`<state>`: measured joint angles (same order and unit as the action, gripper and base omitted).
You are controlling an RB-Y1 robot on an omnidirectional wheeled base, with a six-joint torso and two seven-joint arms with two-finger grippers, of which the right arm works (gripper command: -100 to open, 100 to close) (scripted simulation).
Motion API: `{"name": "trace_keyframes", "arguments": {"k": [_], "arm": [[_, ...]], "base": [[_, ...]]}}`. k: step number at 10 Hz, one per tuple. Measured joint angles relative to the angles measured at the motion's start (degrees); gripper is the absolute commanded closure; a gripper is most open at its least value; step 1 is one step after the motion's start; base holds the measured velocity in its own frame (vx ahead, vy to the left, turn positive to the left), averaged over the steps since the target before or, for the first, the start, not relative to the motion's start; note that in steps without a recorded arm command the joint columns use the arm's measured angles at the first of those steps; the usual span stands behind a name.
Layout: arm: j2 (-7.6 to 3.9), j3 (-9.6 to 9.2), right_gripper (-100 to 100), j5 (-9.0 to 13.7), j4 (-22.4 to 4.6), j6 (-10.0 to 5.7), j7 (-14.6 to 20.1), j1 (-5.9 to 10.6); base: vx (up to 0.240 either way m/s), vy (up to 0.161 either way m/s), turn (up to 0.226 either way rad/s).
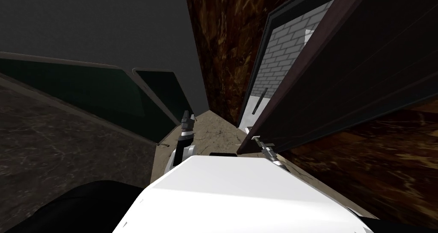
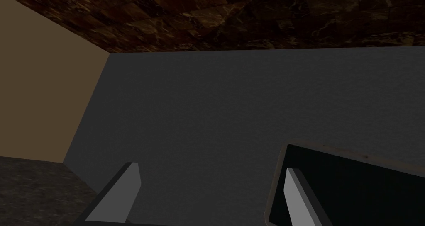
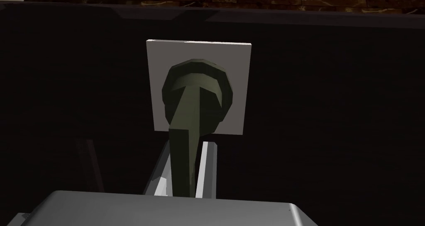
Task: Pull the door open
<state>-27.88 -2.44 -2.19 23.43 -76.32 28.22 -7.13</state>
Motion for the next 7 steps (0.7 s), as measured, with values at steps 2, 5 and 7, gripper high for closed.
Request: {"name": "trace_keyframes", "arguments": {"k": [2, 5, 7], "arm": [[0.21, 0.21, 100, -0.57, -0.28, 0.28, 0.05, 0.42], [0.68, 1.11, 100, -2.24, -1.27, 0.68, 0.16, 2.51], [0.92, 1.8, 100, -3.46, 0.29, 2.26, 0.4, 2.68]], "base": [[-0.192, -0.044, 0.116], [-0.199, -0.072, 0.071], [-0.205, -0.08, 0.113]]}}
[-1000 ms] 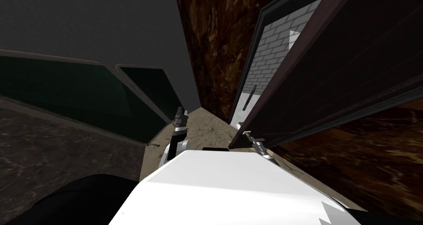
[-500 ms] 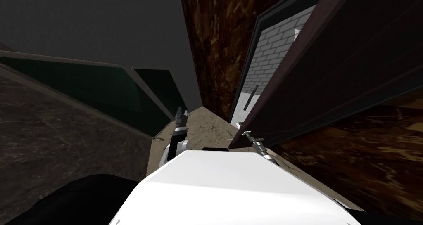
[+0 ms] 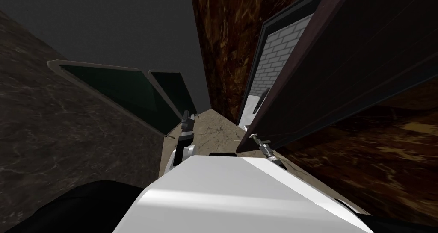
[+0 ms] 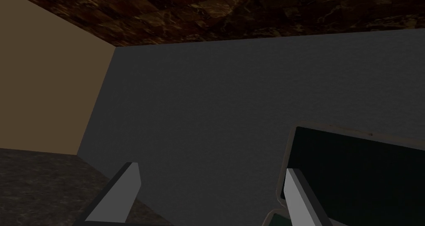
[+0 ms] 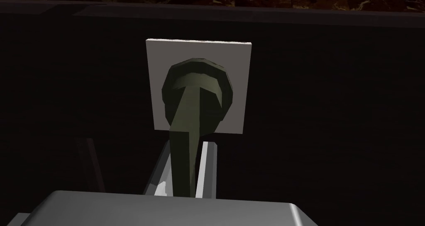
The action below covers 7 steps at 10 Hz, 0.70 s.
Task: Pull the door open
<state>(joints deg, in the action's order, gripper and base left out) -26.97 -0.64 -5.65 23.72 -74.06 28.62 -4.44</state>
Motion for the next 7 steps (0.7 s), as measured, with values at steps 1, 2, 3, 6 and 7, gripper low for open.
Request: {"name": "trace_keyframes", "arguments": {"k": [1, 2, 3, 6, 7], "arm": [[0.22, 0.36, 100, -0.67, 0.64, 0.87, 0.09, 0.25], [0.38, 0.76, 100, -1.32, 2.29, 1.96, 0.24, -0.09], [0.63, 0.83, 100, -1.71, 1.8, 2.1, 0.24, 0.45], [0.8, 1.69, 100, -3.13, -0.19, 1.94, 0.41, 2.77], [1.03, 1.97, 100, -3.73, -0.55, 1.98, 0.41, 3.55]], "base": [[-0.214, -0.086, 0.104], [-0.125, -0.056, 0.024], [-0.03, -0.008, -0.018], [-0.185, -0.07, 0.11], [-0.18, -0.091, 0.074]]}}
